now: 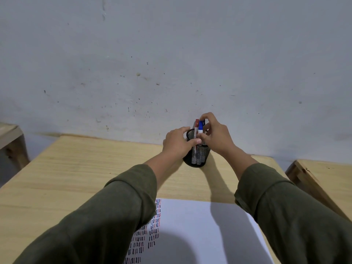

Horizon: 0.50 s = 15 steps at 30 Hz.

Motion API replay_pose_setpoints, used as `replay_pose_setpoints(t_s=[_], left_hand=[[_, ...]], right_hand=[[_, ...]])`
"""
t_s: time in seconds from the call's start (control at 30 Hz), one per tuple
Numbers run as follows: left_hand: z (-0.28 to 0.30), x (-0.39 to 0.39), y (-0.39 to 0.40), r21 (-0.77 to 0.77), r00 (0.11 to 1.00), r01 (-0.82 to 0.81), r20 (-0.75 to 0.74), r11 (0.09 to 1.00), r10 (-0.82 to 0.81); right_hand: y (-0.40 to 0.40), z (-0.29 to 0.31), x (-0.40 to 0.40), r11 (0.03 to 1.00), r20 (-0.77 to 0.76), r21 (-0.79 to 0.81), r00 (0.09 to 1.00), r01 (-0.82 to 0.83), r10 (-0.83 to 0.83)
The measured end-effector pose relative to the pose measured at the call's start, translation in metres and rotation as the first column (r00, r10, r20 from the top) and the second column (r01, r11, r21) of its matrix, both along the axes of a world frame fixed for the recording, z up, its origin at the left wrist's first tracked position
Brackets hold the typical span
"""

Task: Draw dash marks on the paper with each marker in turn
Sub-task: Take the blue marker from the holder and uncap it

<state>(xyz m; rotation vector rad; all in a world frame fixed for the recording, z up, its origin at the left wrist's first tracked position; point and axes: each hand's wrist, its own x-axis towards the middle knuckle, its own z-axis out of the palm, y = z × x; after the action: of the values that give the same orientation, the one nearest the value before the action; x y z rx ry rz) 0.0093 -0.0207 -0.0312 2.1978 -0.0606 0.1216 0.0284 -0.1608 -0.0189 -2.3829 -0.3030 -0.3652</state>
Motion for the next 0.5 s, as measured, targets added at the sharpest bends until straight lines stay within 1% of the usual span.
replay_pose_setpoints(t_s=[0.1,0.2,0.27,0.3,0.4,0.5], left_hand=[[0.004,-0.003,0.001,-0.018,1.0,-0.021,0.019,1.0,0.021],[0.016,-0.005,0.006,-0.015,0.998,-0.028,0.057,1.0,0.029],[0.029,-0.008,0.009,-0.081,0.995,-0.029,0.09,0.996,0.036],[0.037,-0.011,0.01,-0.145,0.993,-0.027,0.108,0.989,0.043],[0.061,-0.024,0.012,-0.339,0.989,-0.004,0.135,0.941,0.053],[0.08,-0.044,0.013,-0.46,0.994,0.047,0.111,0.887,0.005]], right_hand=[[0.0,0.01,-0.007,0.985,0.031,0.168,0.999,0.028,-0.033],[-0.002,0.033,-0.012,0.935,0.092,0.35,0.991,0.062,-0.1],[-0.003,0.052,-0.015,0.889,0.123,0.454,0.984,0.058,-0.126],[-0.003,0.06,-0.019,0.866,0.129,0.498,0.984,0.043,-0.123],[-0.001,0.078,-0.037,0.822,0.102,0.569,0.994,-0.032,-0.032],[0.008,0.083,-0.067,0.806,0.036,0.58,0.992,-0.117,0.118]])
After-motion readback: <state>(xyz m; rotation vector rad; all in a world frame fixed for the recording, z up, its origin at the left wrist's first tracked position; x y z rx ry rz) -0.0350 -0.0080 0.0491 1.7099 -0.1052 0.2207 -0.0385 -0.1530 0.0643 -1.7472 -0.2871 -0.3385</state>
